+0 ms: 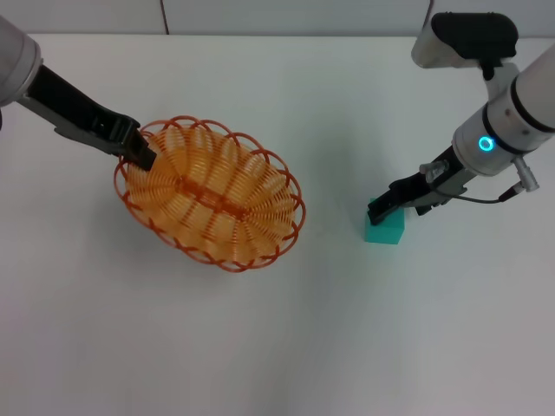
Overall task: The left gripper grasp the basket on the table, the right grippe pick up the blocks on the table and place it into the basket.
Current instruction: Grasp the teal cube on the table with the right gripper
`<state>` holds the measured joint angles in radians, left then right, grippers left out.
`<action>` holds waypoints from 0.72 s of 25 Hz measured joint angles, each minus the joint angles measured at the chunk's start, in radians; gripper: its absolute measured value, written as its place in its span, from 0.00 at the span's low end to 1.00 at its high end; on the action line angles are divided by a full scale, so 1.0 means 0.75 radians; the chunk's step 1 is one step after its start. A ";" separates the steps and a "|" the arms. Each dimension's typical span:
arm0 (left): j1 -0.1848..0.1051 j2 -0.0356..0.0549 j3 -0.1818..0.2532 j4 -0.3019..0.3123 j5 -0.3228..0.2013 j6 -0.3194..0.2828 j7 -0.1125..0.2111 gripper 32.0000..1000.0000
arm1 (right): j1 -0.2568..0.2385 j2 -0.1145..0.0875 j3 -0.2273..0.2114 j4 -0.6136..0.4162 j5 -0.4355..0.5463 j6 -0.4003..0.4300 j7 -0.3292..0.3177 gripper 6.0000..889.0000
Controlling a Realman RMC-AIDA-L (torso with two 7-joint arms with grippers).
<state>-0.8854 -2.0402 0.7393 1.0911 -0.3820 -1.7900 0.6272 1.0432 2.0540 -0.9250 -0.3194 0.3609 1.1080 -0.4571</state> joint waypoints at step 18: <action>-0.001 0.000 0.000 -0.005 0.000 0.001 0.010 0.06 | -0.031 -0.001 0.000 0.019 0.003 -0.021 0.000 0.95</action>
<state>-0.8862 -2.0402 0.7394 1.0875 -0.3820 -1.7889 0.6347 1.0199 2.0534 -0.9249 -0.3055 0.3629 1.0921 -0.4570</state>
